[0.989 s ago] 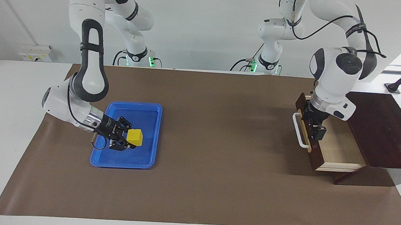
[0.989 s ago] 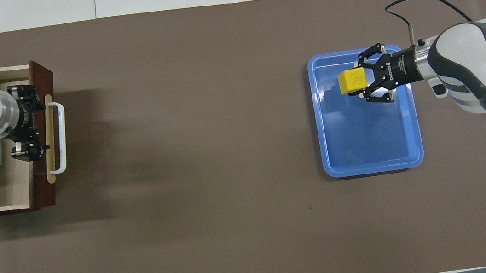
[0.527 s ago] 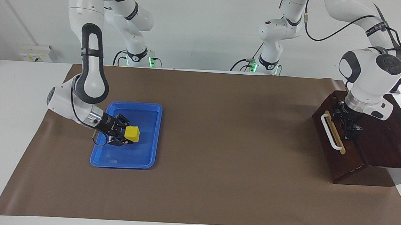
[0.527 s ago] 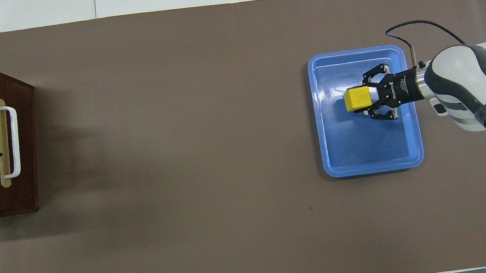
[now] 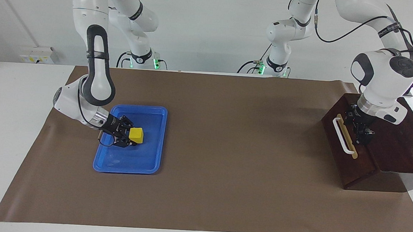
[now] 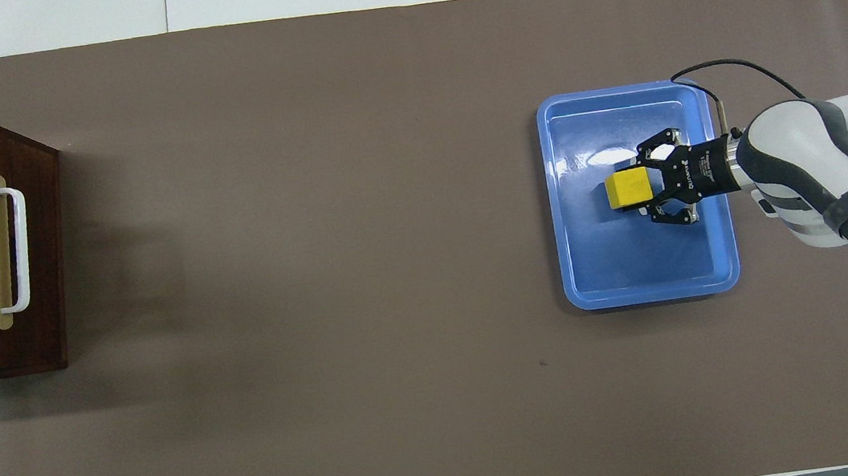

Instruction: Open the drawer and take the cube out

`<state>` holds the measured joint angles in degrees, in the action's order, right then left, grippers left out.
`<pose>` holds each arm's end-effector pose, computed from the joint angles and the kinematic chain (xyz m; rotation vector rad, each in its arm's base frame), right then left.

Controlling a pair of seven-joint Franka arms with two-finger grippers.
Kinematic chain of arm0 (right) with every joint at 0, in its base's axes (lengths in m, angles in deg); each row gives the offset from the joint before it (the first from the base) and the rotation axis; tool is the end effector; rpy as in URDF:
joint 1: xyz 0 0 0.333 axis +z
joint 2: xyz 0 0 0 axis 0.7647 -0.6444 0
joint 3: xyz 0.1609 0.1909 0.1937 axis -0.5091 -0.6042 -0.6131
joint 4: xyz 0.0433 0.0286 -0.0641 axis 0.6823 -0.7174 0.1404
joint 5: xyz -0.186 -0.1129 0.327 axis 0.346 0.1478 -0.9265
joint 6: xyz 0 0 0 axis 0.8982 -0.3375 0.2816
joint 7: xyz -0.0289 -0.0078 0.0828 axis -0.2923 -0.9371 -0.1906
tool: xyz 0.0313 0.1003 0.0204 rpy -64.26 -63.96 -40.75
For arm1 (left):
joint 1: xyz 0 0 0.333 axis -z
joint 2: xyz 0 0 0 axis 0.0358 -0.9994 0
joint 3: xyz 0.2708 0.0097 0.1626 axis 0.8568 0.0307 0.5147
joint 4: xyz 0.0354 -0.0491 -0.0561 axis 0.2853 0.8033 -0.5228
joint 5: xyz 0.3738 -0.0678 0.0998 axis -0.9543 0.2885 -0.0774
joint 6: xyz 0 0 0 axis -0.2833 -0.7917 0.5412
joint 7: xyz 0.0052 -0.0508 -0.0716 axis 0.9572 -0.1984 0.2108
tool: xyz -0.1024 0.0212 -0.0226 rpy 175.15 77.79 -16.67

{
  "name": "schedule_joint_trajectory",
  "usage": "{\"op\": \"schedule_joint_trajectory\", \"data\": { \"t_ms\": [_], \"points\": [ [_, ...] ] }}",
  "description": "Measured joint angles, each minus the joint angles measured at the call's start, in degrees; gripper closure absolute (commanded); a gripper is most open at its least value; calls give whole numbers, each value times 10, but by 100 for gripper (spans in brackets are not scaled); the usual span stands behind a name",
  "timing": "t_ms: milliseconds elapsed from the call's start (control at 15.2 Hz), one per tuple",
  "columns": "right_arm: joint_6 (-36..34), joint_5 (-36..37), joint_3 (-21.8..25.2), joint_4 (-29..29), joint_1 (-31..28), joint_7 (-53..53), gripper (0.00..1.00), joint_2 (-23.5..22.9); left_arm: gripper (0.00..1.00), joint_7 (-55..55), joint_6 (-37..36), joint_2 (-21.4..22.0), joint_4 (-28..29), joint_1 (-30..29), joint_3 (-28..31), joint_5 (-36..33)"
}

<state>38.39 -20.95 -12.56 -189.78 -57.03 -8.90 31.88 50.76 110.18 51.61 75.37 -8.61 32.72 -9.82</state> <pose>0.5778 -0.0213 0.2570 -1.8725 1.7715 0.5829 0.5986 0.0702 0.4513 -2.2730 -2.0938 -0.2183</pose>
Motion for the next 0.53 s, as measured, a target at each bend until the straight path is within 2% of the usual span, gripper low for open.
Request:
{"op": "schedule_joint_trajectory", "data": {
  "t_ms": [198,330,527],
  "points": [
    [1,0,0,-1,0,0,27,1,0,-5,0,0,0,-3,0,0],
    [3,0,0,-1,0,0,0,1,0,-9,0,0,0,-5,0,0],
    [3,0,0,-2,0,0,0,1,0,-23,-4,0,0,-6,-1,0]
  ]
}}
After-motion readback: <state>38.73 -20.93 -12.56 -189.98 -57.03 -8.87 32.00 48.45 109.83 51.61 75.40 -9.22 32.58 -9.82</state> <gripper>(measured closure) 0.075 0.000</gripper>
